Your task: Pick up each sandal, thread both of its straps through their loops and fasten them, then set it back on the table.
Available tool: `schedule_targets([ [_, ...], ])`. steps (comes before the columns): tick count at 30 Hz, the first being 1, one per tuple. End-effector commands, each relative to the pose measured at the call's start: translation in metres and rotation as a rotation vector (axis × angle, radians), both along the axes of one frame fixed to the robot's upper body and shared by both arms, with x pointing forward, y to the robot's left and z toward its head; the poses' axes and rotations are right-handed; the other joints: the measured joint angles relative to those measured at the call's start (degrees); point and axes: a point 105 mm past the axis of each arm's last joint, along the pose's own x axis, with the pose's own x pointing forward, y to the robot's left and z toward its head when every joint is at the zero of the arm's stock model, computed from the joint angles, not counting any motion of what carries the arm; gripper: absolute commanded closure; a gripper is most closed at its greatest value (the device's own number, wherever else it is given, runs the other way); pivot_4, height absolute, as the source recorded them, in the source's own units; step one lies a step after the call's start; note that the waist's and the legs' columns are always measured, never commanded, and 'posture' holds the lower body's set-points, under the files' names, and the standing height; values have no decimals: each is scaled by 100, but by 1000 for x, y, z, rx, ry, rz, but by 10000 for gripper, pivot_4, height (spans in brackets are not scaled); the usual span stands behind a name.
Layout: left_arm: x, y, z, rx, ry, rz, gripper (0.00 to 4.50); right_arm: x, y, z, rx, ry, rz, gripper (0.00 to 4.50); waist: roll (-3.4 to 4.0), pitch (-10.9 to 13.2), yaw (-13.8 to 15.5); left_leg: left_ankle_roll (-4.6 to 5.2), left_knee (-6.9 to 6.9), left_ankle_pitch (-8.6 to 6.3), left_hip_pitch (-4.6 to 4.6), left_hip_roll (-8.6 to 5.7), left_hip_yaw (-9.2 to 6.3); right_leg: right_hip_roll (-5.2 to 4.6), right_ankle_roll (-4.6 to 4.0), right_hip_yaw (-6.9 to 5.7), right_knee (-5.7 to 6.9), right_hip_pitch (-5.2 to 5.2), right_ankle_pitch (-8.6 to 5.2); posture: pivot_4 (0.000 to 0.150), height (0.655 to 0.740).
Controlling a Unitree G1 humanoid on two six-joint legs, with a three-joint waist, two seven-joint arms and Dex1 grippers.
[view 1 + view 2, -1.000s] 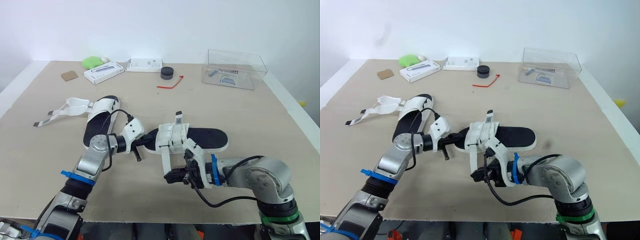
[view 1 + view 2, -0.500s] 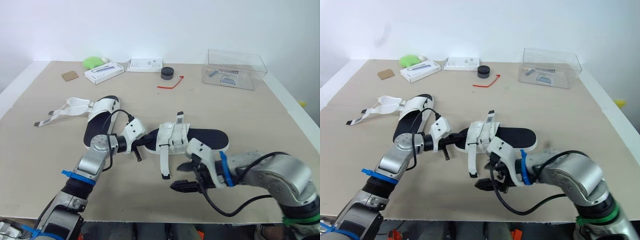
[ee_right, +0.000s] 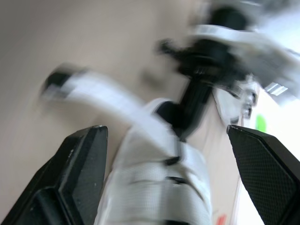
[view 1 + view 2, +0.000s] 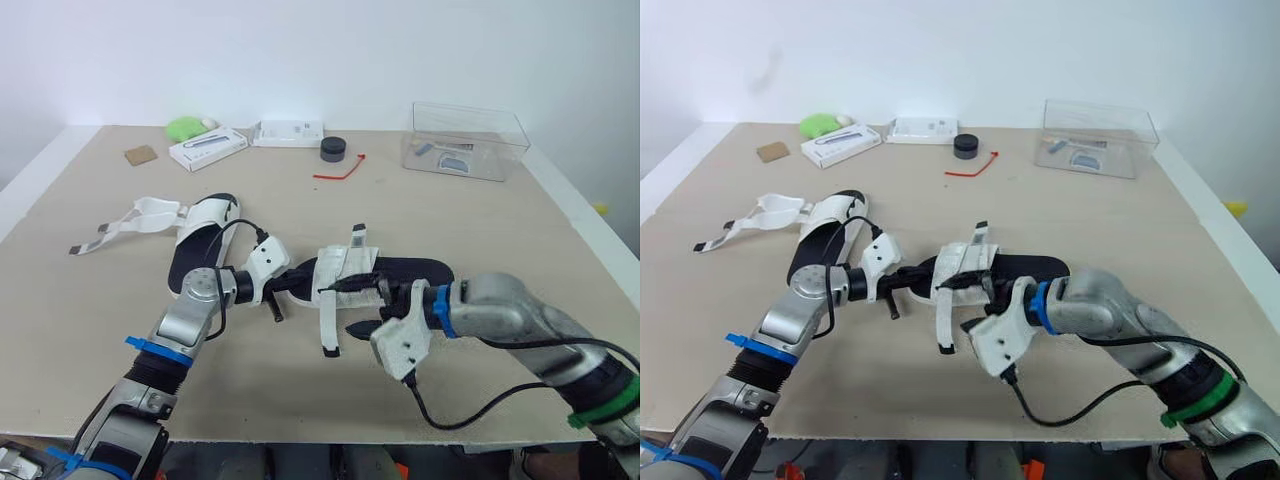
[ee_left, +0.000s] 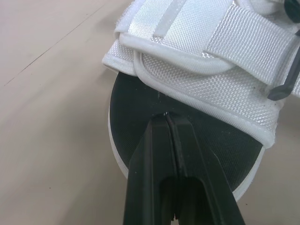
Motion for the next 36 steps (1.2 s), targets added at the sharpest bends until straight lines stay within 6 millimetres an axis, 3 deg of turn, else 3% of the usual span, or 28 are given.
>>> schedule_targets([
  [1, -8, 5, -35, 84, 108, 6, 45000, -2, 11, -1, -26, -95, 133, 1402, 0, 0, -1, 0, 0, 0, 2, 2, 1, 2, -3, 2, 1, 0, 1, 1500, 7400],
  [11, -10, 6, -35, 79, 110, 17, 45000, -5, 32, -3, 23, 0, 188, 1402, 0, 0, 2, 1, 0, -1, 4, 7, -1, 5, -53, 0, 4, 1, 27, 1500, 7400],
  [14, -10, 7, -35, 79, 111, 21, 45000, -7, 34, -4, 36, 41, 184, 10034, 0, 0, 2, 2, 0, -1, 4, 8, -1, 6, -54, 0, 4, 1, 27, 1500, 7400],
  [21, -11, 8, -35, 82, 113, 29, 45000, -7, 36, -6, 96, 184, 115, 42082, 0, 0, 2, 2, -1, -1, 5, 11, -2, 9, -58, -1, 5, 1, 25, 1500, 7400],
  [22, -11, 8, -35, 83, 113, 29, 45000, -7, 38, -3, 130, 224, 92, 44089, 0, 0, 2, 3, -2, -2, 5, 11, -2, 9, -59, -1, 5, 1, 25, 1500, 7400],
  [26, -11, 9, -35, 86, 115, 27, 45000, -1, 44, 15, 320, 469, -38, 44089, 0, 0, 10, 3, -3, -2, 4, 13, -9, 8, -64, 1, 7, 1, 24, 1500, 7400],
  [29, -11, 7, -36, 87, 115, 21, 45000, 20, 45, 36, 495, 757, -209, 44089, 0, -1, 21, 1, -3, -1, 5, 17, -11, 6, -73, 1, 8, 1, 30, 1500, 7400],
  [36, -9, 4, -35, 81, 110, 19, 45000, 60, 38, 56, 678, 1002, -462, 44089, 2, -1, 52, -1, -4, 1, 2, 21, -26, 0, -90, -10, 8, 0, 30, 1500, 7400],
])
